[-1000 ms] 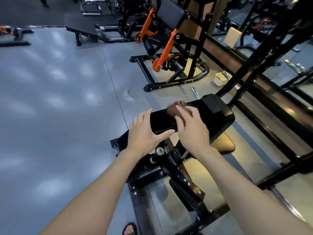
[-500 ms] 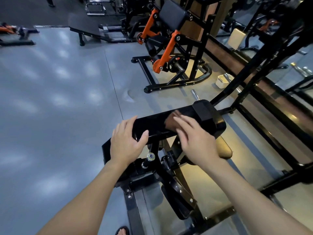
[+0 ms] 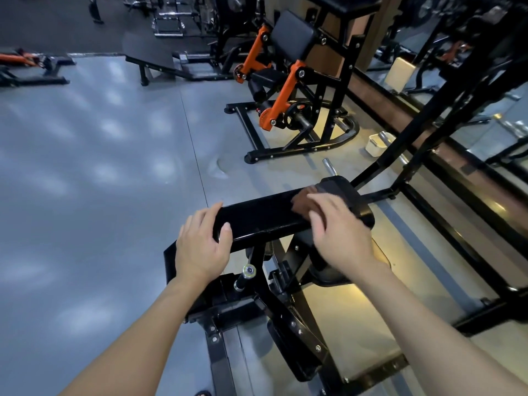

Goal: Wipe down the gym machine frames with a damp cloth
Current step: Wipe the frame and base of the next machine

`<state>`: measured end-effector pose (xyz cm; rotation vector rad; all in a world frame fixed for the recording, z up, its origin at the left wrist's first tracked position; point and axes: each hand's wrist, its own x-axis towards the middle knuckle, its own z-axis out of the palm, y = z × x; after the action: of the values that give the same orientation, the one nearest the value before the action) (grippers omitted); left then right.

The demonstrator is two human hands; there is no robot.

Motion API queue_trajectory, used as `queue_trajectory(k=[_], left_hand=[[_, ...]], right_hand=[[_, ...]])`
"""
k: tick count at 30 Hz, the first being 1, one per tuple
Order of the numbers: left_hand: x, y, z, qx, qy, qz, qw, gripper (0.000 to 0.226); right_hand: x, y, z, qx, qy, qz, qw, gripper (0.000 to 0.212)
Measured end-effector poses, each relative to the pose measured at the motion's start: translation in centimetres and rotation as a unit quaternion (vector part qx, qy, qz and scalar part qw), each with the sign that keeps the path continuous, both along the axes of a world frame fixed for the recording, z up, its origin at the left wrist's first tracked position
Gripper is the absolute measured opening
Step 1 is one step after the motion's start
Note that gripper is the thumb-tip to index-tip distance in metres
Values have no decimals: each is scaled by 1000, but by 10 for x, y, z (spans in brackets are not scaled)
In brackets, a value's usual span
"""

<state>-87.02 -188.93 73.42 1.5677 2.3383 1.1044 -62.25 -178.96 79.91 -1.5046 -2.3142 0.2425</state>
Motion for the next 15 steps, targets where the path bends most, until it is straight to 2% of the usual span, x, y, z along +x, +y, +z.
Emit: queue_trajectory(k=[2,3,7,9,11,13,15], left_hand=[[-1,0,-1,1,3,-4,1000,61],[0,0,-1,2,4,-5,1000,60],[-1,-1,0,3,0,-8,1000,60],[-1,0,2,2,-1,-14,1000,60],[-1,-2,2,-3,-6,-17,1000,61],[-1,-3,4,-4,-21,-14,1000,64],[0,-4,7,-11,-48,-11,999,70]], right_hand=[[-12,17,7,-11,14,-76,997,42],[-25,15,10,-9,20,-74,997,42],[-56,-36,-1,0,17,95,995,44],[-36,-42,-5,26,-10,126,992,44],[-18,-24,-4,23,-10,65,998,43],[-20,-2,0,8,25,-39,999,42],[-43,-2,3,-5,43,-77,996,43]])
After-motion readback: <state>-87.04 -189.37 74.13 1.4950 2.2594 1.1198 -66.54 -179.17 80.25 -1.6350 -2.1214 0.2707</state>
